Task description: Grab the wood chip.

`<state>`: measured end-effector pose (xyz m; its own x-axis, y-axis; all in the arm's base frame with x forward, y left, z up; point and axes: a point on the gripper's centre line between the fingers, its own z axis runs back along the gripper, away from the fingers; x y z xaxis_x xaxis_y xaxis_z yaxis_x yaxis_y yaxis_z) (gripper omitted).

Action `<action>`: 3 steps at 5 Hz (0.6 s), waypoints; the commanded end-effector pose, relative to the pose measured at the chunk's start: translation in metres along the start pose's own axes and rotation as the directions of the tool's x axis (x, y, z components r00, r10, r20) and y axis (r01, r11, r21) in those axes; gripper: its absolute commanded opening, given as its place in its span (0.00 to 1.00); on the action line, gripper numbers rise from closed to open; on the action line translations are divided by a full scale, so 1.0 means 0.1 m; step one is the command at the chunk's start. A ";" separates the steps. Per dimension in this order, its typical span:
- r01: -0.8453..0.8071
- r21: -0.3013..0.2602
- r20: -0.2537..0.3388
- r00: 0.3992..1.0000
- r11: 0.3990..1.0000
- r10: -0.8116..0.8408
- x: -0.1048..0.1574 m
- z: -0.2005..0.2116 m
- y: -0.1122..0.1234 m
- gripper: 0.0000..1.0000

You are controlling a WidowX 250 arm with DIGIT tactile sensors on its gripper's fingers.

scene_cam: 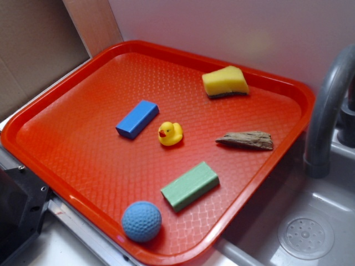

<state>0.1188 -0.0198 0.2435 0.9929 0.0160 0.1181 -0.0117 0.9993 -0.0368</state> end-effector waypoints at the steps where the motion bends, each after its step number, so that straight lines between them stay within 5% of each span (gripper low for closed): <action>1: 0.000 0.000 0.000 1.000 1.000 0.000 0.00 0.00 0.00 1.00; 3: 0.158 0.033 -0.026 0.987 0.987 -0.157 0.07 -0.25 -0.17 1.00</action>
<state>0.1282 -0.0371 0.2161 0.9866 -0.1449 0.0756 0.1441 0.9894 0.0150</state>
